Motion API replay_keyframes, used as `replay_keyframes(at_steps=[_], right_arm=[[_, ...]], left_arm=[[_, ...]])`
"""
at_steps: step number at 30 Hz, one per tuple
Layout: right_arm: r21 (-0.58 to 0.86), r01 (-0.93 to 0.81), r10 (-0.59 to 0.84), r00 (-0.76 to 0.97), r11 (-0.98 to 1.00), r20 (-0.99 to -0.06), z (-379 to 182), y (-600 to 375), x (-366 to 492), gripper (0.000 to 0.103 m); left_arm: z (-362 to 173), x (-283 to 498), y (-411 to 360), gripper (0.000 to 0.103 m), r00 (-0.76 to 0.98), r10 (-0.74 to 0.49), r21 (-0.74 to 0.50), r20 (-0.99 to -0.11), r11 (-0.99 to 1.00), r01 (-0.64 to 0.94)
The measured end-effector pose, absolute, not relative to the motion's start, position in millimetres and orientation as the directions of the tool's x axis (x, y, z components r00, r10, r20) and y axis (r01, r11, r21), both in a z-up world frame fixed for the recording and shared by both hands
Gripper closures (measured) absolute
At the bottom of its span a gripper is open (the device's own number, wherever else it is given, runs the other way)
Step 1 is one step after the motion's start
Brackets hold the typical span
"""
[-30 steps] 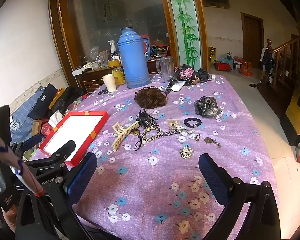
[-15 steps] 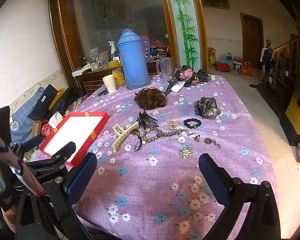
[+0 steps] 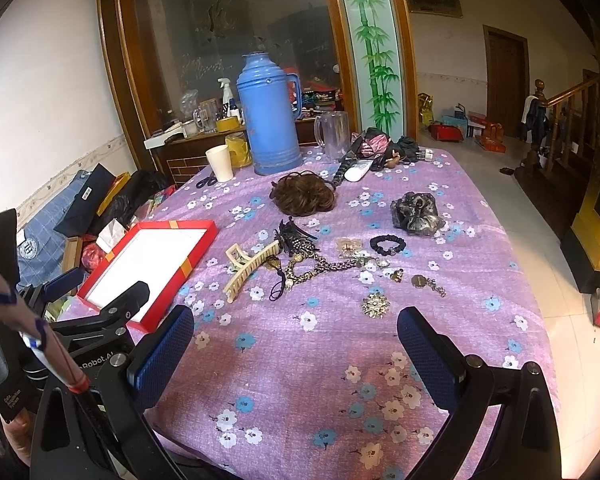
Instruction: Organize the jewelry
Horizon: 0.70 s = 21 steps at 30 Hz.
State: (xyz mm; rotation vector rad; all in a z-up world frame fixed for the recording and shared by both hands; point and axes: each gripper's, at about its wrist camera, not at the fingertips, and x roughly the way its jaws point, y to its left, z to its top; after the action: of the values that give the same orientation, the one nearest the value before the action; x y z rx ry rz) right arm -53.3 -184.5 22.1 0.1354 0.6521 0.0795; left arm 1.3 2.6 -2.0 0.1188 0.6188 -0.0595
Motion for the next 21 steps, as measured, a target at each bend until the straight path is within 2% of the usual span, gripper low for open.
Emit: replay_keyframes(at_steps=[21], right_arm=[[0.146,-0.033,0.115,0.791,0.989,-0.601,21.2,-181.6,-48.7,0.000]], left_arm=[[-5.1,2.5,3.6,0.000,0.815,-0.021,0.094,-0.578,0.991,0.093]])
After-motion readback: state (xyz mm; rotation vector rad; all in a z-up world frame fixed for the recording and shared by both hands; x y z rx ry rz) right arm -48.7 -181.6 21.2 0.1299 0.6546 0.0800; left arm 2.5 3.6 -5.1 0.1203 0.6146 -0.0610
